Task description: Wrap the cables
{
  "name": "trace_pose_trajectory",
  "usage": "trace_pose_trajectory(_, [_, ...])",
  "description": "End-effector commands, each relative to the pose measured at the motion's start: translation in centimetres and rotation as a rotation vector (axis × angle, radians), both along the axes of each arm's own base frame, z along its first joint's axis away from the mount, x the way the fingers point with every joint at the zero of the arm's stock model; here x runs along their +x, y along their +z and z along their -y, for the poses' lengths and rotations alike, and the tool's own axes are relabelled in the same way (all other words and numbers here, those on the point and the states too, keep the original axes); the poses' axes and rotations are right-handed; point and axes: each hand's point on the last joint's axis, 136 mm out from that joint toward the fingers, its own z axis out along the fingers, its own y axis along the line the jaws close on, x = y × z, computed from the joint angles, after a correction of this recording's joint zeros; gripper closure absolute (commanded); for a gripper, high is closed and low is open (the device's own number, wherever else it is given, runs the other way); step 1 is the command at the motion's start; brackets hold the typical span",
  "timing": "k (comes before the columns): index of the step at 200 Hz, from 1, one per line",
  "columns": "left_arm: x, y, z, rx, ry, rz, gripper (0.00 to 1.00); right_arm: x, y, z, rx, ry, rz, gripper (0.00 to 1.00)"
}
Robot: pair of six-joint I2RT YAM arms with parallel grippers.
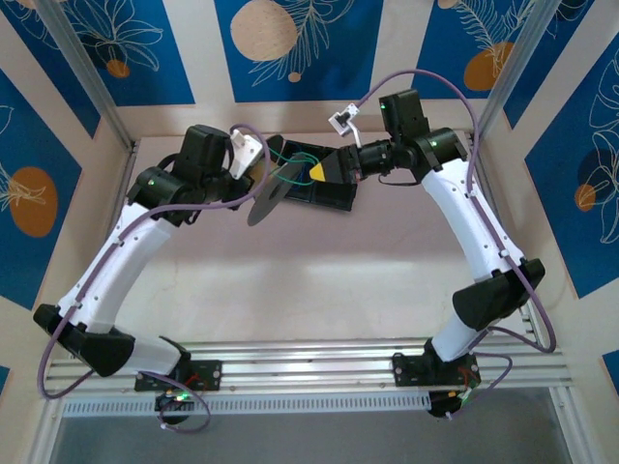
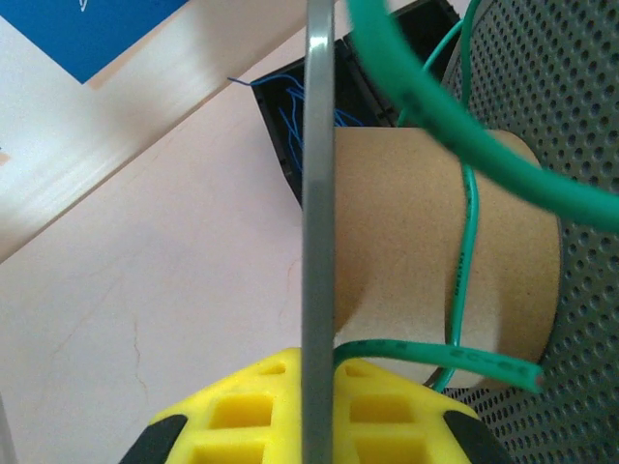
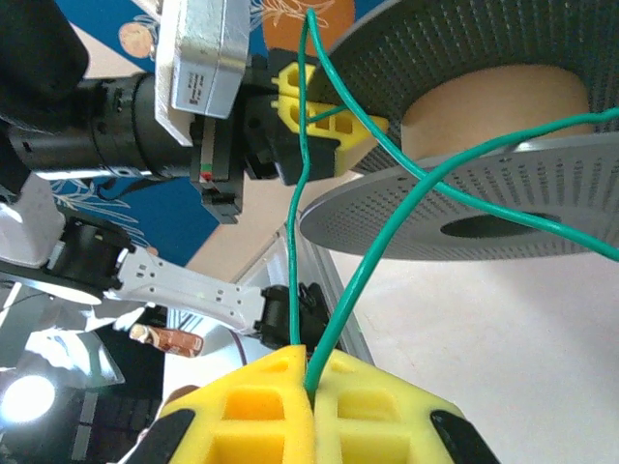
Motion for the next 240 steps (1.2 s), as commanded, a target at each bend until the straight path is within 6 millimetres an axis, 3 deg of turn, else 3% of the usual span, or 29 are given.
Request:
trace_pose_trajectory(1, [1.1, 2.8, -0.7, 0.000, 0.037, 0.139, 1.00, -2.6, 1.0, 0.4, -0.010, 0.041, -0.004, 1.00])
trace_pose_trajectory(34, [0.8, 2.7, -0.9, 0.036, 0.000, 0.176, 1.00, -3.3, 0.1, 0.9, -0.076, 0.026, 0.033, 1.00])
trace_pose_trajectory(68, [0.7, 2.4, -1.2, 0.127, -0.023, 0.203, 1.00, -2.5, -2.0, 2.3, -0.227, -0.050, 0.131, 1.00])
trace_pose_trajectory(84, [0.6, 2.4, -1.0, 0.166, -0.035, 0.225, 1.00, -2.5, -1.9, 2.7, -0.255, -0.058, 0.191, 1.00])
trace_pose_trajectory(132, [1.3, 2.2, 0.4, 0.206, -0.054, 0.253, 1.00, -7.0, -0.2, 0.1, -0.178, 0.103, 0.361, 1.00])
trace_pose_trajectory(189, [2.1, 5.1, 0.2, 0.060, 0.083, 0.285, 1.00, -10.3, -1.7, -3.0, -0.145, 0.272, 0.317, 1.00])
trace_pose_trajectory(222, [2.3, 7.0, 0.8, -0.090, 0.133, 0.303, 1.00, -10.6, -3.4, -4.3, -0.148, 0.309, 0.222, 1.00])
trace_pose_trajectory(240, [2.5, 7.5, 0.7, -0.121, 0.152, 0.340, 1.00, -9.3, -3.6, -3.3, -0.170, 0.249, 0.196, 1.00])
